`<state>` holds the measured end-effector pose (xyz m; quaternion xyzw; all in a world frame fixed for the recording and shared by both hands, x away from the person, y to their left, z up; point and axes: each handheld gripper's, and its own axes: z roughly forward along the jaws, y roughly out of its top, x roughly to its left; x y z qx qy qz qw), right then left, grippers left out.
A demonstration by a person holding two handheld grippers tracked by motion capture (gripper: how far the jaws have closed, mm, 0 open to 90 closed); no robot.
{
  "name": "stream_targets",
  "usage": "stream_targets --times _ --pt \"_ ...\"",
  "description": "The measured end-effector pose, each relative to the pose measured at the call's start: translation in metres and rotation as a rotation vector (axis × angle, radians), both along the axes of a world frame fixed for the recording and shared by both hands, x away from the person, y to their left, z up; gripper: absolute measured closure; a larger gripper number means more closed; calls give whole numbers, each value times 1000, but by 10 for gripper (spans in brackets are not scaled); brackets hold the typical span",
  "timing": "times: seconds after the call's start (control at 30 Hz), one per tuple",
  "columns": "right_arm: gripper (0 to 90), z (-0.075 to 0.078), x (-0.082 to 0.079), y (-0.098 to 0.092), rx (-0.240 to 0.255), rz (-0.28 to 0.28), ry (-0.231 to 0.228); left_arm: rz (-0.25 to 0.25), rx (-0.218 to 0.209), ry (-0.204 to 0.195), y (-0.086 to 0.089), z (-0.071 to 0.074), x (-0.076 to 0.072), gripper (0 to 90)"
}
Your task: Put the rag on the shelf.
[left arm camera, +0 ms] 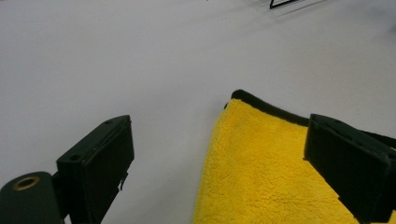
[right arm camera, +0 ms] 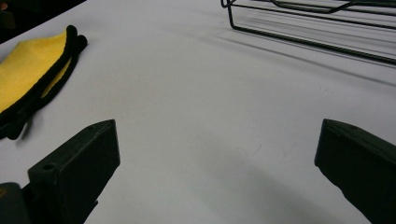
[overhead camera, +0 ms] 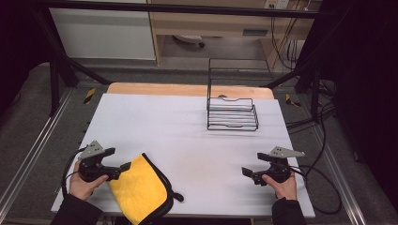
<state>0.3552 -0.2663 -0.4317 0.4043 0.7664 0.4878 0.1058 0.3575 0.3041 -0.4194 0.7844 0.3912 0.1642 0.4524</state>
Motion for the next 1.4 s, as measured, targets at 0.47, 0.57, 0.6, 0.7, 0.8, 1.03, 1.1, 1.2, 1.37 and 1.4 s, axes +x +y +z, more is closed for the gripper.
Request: stream_targets --times 0.47,0.57,0.6,0.7,0.8,1.03,1.1,1.2,1.37,1.4 --pt "6 -1 0 2 -13 7 10 2 15 15 -7 1 2 127" --pt "6 -1 0 3 -15 12 12 5 11 23 -9 3 4 164" --pt "6 -1 0 3 -15 12 13 7 14 29 -11 4 5 181" --pt "6 -2 0 4 -22 14 14 10 39 42 -15 5 9 224" --pt "6 -2 0 4 -22 12 16 1 45 74 -21 5 15 259" --pt "7 -2 0 5 -23 14 21 -21 74 143 -37 -2 29 375" --pt "6 -2 0 6 -25 18 23 -33 92 161 -41 -7 33 420" --pt "6 -3 0 8 -26 18 28 -47 118 192 -46 -15 36 487" --pt "7 -3 1 10 -33 22 36 -57 109 247 -46 -22 39 547" --pt "7 -3 1 10 -34 23 36 -57 109 254 -46 -22 39 554"
